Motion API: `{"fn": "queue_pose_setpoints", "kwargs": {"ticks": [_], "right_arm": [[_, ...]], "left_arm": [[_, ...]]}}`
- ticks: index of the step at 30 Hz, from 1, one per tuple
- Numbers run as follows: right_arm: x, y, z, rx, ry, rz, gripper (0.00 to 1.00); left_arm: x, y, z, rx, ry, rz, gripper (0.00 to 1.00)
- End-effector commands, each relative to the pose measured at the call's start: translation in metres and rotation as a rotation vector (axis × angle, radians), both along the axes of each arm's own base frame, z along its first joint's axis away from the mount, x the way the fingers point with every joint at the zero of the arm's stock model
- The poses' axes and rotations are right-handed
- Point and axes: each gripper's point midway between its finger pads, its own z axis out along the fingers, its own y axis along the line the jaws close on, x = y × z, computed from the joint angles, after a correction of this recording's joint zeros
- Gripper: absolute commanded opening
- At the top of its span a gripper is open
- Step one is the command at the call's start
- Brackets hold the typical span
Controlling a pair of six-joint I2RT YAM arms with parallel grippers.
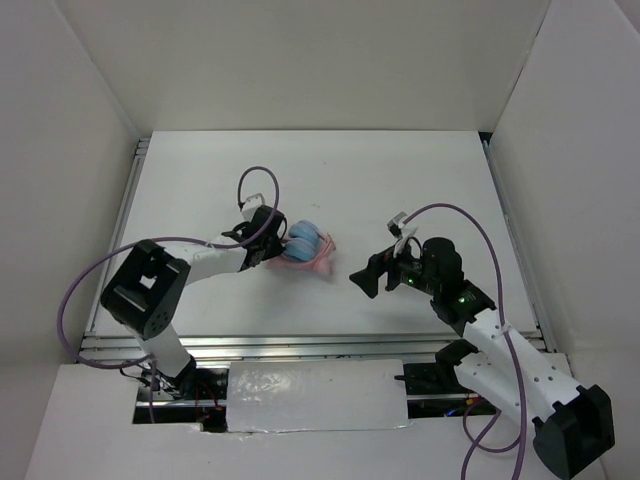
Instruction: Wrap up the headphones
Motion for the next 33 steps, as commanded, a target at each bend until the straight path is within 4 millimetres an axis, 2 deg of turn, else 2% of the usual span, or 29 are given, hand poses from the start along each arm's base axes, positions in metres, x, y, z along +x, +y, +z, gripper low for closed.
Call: {"fn": "queue_pose_setpoints", "kwargs": {"ticks": [1,4,7,10,13,15,18,22,26,30,33], "right_arm": [[0.007,0.002,0.014,0.036,-0.064,0.013,1.00],[0.009,-0.001,0.014,0.042,-0.062,0.005,1.00],[0.009,-0.002,0.014,0.048,-0.059,0.002,1.00],[0.009,-0.004,0.014,0.052,-0.059,0.000,1.00],[0.010,-0.006,0.016,0.056,-0.063,-0.005,1.00],[0.010,-0.006,0.016,0.056,-0.065,-0.004,1.00],[0.008,-0.005,0.017,0.060,-0.067,0.007,1.00],[0.007,-0.003,0.019,0.066,-0.067,0.018,1.00],[0.003,-0.001,0.021,0.071,-0.074,0.040,1.00],[0.000,0.000,0.022,0.072,-0.074,0.046,1.00],[0.001,-0.002,0.029,0.084,-0.086,0.025,1.00]], "left_arm": [[0.020,-0.006,0.013,-0.051,-0.035,0.088,0.00],[0.019,-0.005,0.003,-0.041,0.001,0.104,0.12],[0.021,-0.005,0.001,-0.045,0.009,0.128,0.27],[0.023,-0.005,0.004,-0.048,0.001,0.137,0.37],[0.025,-0.005,0.009,-0.046,-0.005,0.138,0.44],[0.023,-0.004,0.013,-0.043,-0.009,0.136,0.44],[0.021,-0.002,0.024,-0.053,-0.034,0.135,0.48],[0.016,-0.004,0.044,-0.048,-0.080,0.117,0.59],[0.011,-0.008,0.068,-0.055,-0.131,0.098,0.62],[0.005,-0.011,0.080,-0.085,-0.148,0.077,0.67],[0.003,-0.010,0.095,-0.096,-0.177,0.072,0.76]]}}
